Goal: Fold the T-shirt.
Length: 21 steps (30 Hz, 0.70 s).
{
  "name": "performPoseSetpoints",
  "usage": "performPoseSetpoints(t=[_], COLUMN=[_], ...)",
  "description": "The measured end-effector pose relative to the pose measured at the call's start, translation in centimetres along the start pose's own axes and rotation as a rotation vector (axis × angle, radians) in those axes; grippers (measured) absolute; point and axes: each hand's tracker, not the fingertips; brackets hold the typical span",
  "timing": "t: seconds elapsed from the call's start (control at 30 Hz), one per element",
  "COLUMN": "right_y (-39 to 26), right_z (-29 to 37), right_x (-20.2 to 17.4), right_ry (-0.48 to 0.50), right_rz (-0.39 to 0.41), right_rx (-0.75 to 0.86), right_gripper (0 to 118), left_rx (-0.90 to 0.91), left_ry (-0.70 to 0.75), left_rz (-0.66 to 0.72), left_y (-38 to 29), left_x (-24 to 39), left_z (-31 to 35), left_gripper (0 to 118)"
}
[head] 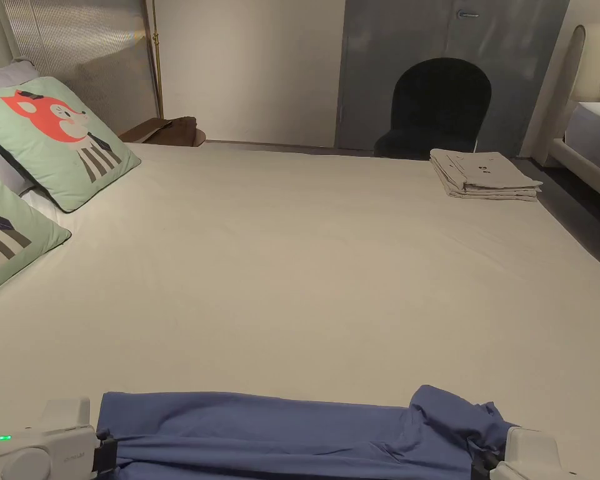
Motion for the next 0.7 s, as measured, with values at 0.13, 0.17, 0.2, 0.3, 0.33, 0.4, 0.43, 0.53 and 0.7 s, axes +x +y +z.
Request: performPoseSetpoints(t=[0.13, 0.17, 0.2, 0.3, 0.33, 0.4, 0.43, 0.53, 0.7], right_y=[0.3, 0.6, 1.1, 3.3, 4.3, 6.2, 7.2, 9.8, 12.1], right_z=[0.4, 0.9, 1.4, 3.3, 3.9, 5.6, 6.3, 8.4, 10.9], right_x=[-0.2, -0.4, -0.7, -1.7, -2.1, -3.1, -3.5, -5.0, -7.4], right_ry=[0.002, 0.006, 0.003, -0.014, -0.019, -0.028, -0.027, -0.021, -0.068], right_rz=[-0.017, -0.023, -0.024, 0.010, 0.016, 0.014, 0.013, 0.011, 0.059], right_rx=[-0.016, -0.004, 0.013, 0.104, 0.145, 0.229, 0.274, 0.410, 0.619], right_gripper=[5, 11, 24, 93, 105, 107, 107, 107, 104], left_rx=[-0.003, -0.003, -0.002, 0.049, 0.094, 0.212, 0.264, 0.426, 0.705], left_ry=[0.014, 0.011, 0.004, -0.109, -0.140, -0.147, -0.145, -0.164, -0.096], left_rz=[-0.032, -0.030, -0.018, 0.083, 0.094, 0.077, 0.063, 0.003, -0.084], left_y=[0.2, 0.4, 0.8, 2.5, 3.2, 4.6, 5.4, 7.5, 9.1], left_x=[0.7, 0.8, 0.9, 1.5, 2.1, 3.5, 4.4, 7.1, 11.3], left_z=[0.1, 0.3, 0.6, 2.2, 3.0, 4.6, 5.5, 8.4, 11.8], left_gripper=[5, 13, 29, 102, 109, 109, 109, 109, 109])
